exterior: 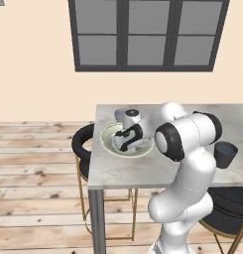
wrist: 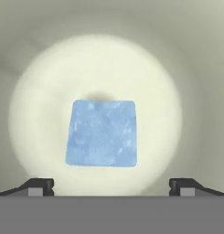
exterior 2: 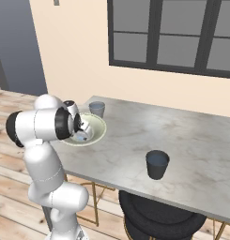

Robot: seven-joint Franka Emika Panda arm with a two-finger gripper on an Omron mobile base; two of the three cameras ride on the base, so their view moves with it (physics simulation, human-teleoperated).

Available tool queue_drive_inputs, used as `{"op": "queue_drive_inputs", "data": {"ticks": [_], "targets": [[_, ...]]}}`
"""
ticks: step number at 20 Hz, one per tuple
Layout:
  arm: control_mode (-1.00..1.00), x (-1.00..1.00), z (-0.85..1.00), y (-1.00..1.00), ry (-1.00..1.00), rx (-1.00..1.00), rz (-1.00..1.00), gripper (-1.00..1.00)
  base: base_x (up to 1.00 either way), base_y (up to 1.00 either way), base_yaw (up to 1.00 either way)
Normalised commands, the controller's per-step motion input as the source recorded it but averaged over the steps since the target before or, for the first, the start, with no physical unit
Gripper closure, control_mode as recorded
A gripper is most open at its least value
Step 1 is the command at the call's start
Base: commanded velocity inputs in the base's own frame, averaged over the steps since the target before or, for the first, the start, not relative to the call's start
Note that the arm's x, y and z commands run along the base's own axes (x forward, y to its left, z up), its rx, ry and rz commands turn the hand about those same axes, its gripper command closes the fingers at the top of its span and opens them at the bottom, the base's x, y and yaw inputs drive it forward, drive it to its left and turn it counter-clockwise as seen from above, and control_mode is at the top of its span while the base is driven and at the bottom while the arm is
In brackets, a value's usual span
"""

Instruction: There are four ice cubes in the ice bowl. Place two ice cubes in each glass of water.

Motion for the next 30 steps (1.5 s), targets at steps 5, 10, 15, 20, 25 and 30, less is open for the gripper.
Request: {"op": "queue_drive_inputs", "data": {"ticks": [5,10,15,20,25,30], "targets": [[-1.00,0.14,-0.04,0.06,0.00,0.00,-0.01,-1.00,0.00,0.00,0.00],[-1.00,0.14,-0.03,0.11,0.00,0.00,-0.01,-1.00,0.00,0.00,0.00],[-1.00,0.12,-0.09,0.05,0.00,0.00,-0.02,-1.00,0.00,0.00,0.00],[-1.00,0.12,-0.17,0.00,0.00,0.00,-0.01,-1.00,0.00,0.00,0.00],[-1.00,0.18,-0.18,0.00,0.00,0.00,-0.01,-1.00,0.00,0.00,0.00],[-1.00,0.16,-0.20,0.00,0.00,0.00,-0.01,1.00,0.00,0.00,0.00]]}}
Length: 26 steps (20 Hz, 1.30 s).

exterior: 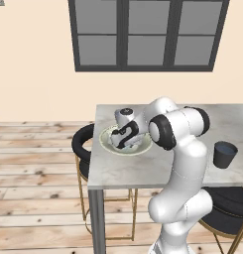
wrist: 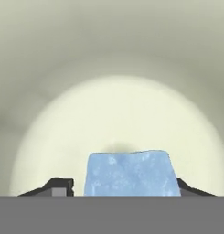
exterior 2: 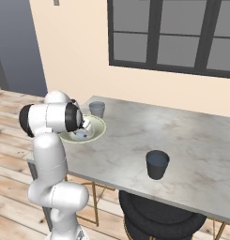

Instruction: There are four ice cubes in the ice bowl. Place two ice cubes in each glass of water.

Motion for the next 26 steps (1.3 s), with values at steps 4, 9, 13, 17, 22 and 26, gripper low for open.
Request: {"op": "queue_drive_inputs", "data": {"ticks": [4,9,13,17,22,26], "targets": [[-1.00,0.04,-0.30,-0.02,-0.03,0.00,0.00,1.00,0.00,0.00,0.00],[-1.00,0.00,-0.35,-0.02,-0.08,0.00,0.00,1.00,0.00,0.00,0.00],[-1.00,-0.16,0.05,-0.06,-0.19,0.04,0.00,1.00,0.00,0.00,0.00],[-1.00,-0.44,0.63,-0.16,-0.24,0.10,-0.01,1.00,0.00,0.00,0.00],[-1.00,-0.51,0.91,-0.48,-0.14,0.11,-0.10,1.00,0.00,0.00,0.00],[-1.00,-0.62,0.99,-0.75,-0.12,0.16,-0.17,1.00,0.00,0.00,0.00]]}}
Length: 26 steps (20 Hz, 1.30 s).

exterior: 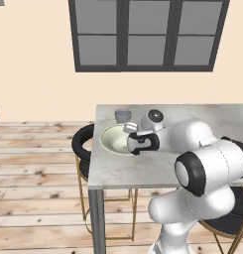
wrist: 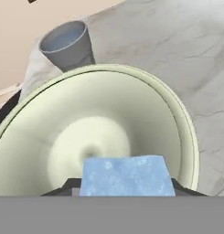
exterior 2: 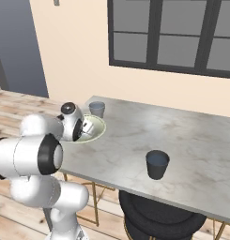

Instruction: There are four ice cubes in the ice bowl. Place two ice cubes in each glass of water.

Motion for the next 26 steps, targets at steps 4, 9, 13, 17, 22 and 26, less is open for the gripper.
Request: {"op": "queue_drive_inputs", "data": {"ticks": [4,9,13,17,22,26], "targets": [[-1.00,-0.73,1.00,-0.95,-0.12,0.13,-0.23,1.00,0.00,0.00,0.00],[-1.00,-0.86,1.00,-1.00,0.00,0.02,-0.30,1.00,0.00,0.00,0.00],[-1.00,-0.73,0.88,-0.97,0.06,0.00,-0.40,1.00,0.00,0.00,0.00],[-1.00,-0.69,0.80,-0.98,0.07,0.00,-0.40,1.00,0.00,0.00,0.00],[-1.00,-0.59,0.10,-1.00,0.00,0.08,-0.22,1.00,0.00,0.00,0.00],[-1.00,-0.12,0.00,-0.92,0.00,0.12,-0.01,1.00,0.00,0.00,0.00]]}}
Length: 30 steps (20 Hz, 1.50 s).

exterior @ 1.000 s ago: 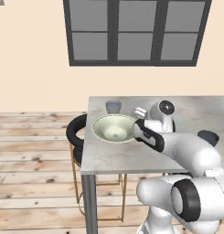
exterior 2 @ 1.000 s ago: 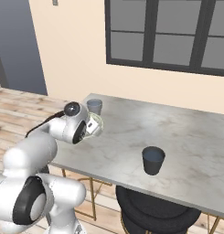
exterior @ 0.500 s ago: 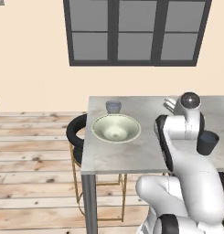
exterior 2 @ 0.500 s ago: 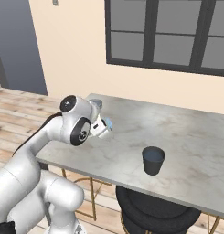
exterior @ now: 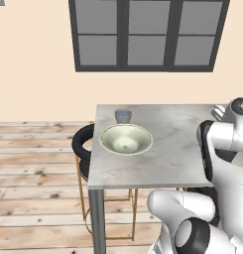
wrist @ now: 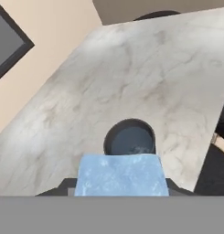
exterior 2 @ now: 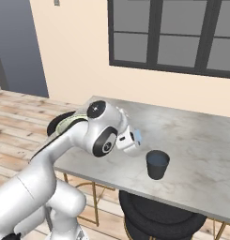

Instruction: There are four ice cubes in the ice bowl. Place two ice cubes in each glass of water.

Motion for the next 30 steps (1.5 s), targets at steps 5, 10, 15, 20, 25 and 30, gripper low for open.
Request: {"op": "queue_drive_inputs", "data": {"ticks": [5,10,15,20,25,30], "targets": [[-1.00,0.07,0.00,-0.61,0.04,0.01,0.14,1.00,0.00,0.00,0.00],[-1.00,0.22,0.00,-0.44,0.06,0.00,0.21,1.00,0.00,0.00,0.00],[-1.00,0.09,-0.01,-0.11,0.32,-0.05,0.16,1.00,0.00,0.00,0.00],[-1.00,0.24,-0.12,0.00,0.39,-0.05,0.10,1.00,0.00,0.00,0.00],[-1.00,0.20,-0.33,-0.12,0.13,0.00,0.07,1.00,0.00,0.00,0.00],[-1.00,0.06,-0.48,-0.16,-0.01,0.06,0.01,1.00,0.00,0.00,0.00]]}}
